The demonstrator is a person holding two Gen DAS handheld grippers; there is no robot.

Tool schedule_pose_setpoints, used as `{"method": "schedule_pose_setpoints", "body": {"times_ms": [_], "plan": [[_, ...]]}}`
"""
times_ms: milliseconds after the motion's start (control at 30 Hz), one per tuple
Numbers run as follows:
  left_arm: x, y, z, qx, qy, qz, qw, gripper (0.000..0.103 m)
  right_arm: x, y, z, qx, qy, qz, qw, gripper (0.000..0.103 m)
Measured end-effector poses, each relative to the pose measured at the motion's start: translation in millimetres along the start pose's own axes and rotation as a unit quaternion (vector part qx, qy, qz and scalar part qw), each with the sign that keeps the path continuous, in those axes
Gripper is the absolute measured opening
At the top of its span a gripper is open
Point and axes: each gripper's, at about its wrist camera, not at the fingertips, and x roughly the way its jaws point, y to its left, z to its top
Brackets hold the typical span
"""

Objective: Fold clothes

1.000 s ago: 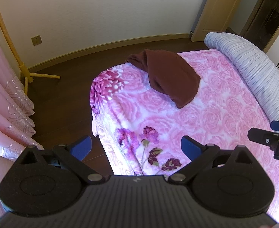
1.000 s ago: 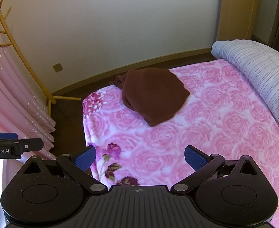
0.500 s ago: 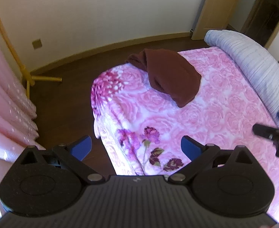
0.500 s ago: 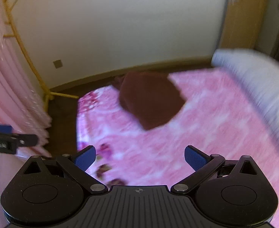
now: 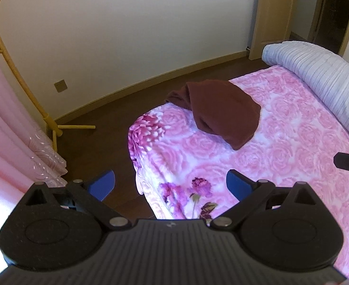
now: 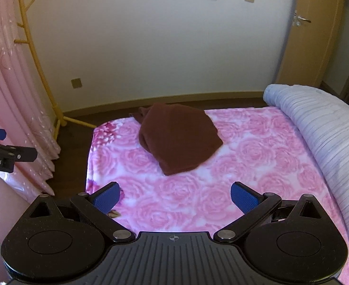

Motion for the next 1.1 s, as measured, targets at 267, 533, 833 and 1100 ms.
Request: {"method": "schedule_pose_setpoints", "body": {"times_ms": [267,533,833,1100], "plan": [[-5.1,-13.1,-7.5,0.011,0.008,0.013,0.9998,0.099,-2.0,-12.8,-5.2,0.008,0.004,0.022,1.000,0.102],[-11.4,-17.5,-8.3,0.036,0.005,0.032,0.9988,0.099,-0.5,-17.5,-8.8,0.023,0.006,0.037,0.999,0.102],[18.8,-4.0,1.9,0.077,0.009,0.023,0.9967,0.099,17.6,-15.4,-5.5,0.036,0.008,0.058,0.998,0.102],[126.8,1.4,40.0,0.235,-0.025,-0.023,0.9714,0.099,83.1,-5.0,11.8,-0.035,0.034,0.006,0.999,0.102]]}}
